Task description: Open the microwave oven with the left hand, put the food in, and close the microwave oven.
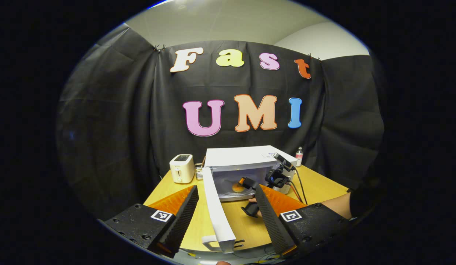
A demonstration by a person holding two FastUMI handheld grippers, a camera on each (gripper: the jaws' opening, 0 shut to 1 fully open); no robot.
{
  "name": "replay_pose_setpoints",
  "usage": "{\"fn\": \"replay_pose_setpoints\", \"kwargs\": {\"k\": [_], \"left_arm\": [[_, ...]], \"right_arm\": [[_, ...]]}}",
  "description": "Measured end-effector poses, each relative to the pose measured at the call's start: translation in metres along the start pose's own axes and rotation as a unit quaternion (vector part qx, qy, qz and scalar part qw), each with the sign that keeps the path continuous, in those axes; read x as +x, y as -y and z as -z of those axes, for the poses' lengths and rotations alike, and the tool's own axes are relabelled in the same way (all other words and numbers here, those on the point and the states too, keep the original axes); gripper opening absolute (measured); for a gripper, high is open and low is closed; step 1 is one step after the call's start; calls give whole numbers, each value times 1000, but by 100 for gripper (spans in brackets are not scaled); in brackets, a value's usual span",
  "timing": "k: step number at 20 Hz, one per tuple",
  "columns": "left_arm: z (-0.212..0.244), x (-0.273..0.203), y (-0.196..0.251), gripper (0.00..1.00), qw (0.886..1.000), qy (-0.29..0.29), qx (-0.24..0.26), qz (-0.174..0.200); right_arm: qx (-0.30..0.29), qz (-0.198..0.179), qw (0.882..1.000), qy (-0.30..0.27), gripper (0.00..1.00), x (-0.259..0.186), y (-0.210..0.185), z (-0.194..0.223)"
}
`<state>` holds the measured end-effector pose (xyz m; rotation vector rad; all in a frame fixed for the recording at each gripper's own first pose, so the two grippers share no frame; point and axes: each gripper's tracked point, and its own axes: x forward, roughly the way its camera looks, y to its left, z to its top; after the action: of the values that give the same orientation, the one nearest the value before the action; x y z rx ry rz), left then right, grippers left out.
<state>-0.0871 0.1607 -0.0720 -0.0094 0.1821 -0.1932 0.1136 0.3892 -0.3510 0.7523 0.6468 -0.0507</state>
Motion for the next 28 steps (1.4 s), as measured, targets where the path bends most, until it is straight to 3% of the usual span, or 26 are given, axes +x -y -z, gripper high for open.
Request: {"fn": "replay_pose_setpoints", "kwargs": {"k": [6, 10, 12, 16, 17, 19, 21, 22, 23, 24, 25, 27, 28], "left_arm": [[20, -19, -21, 91, 999, -5, -6, -41], [60, -29, -63, 88, 992, -39, -54, -106], [77, -30, -80, 89, 987, -47, -68, -134], [111, -37, -113, 88, 978, -73, -47, -192], [117, -37, -115, 87, 976, -75, -56, -197], [137, -38, -120, 84, 970, -84, -91, -210], [156, -37, -114, 88, 964, -94, -142, -204], [161, -36, -109, 86, 962, -95, -164, -199], [172, -37, -113, 75, 956, -100, -177, -212], [178, -41, -121, 71, 949, -105, -178, -238], [190, -46, -131, 55, 941, -123, -176, -263], [207, -54, -145, 4, 929, -140, -163, -302], [211, -52, -138, 1, 929, -146, -174, -294]], "right_arm": [[-105, -70, 992, -31, 84, -81, 8, -11], [-161, -95, 982, -3, 84, -125, 26, -70], [-196, -103, 975, 31, 89, -144, 36, -108], [-255, -114, 954, 106, 89, -183, 40, -184], [-270, -115, 947, 129, 83, -196, 37, -205], [-307, -113, 930, 169, 89, -215, 32, -248], [-336, -108, 911, 212, 89, -231, 28, -292], [-342, -103, 906, 226, 83, -238, 27, -310], [-342, -100, 905, 233, 83, -243, 28, -324], [-337, -100, 906, 235, 89, -246, 26, -334], [-332, -99, 909, 231, 89, -248, 26, -341], [-329, -93, 909, 237, 89, -254, 28, -354], [-330, -91, 907, 247, 88, -258, 27, -363]]}}
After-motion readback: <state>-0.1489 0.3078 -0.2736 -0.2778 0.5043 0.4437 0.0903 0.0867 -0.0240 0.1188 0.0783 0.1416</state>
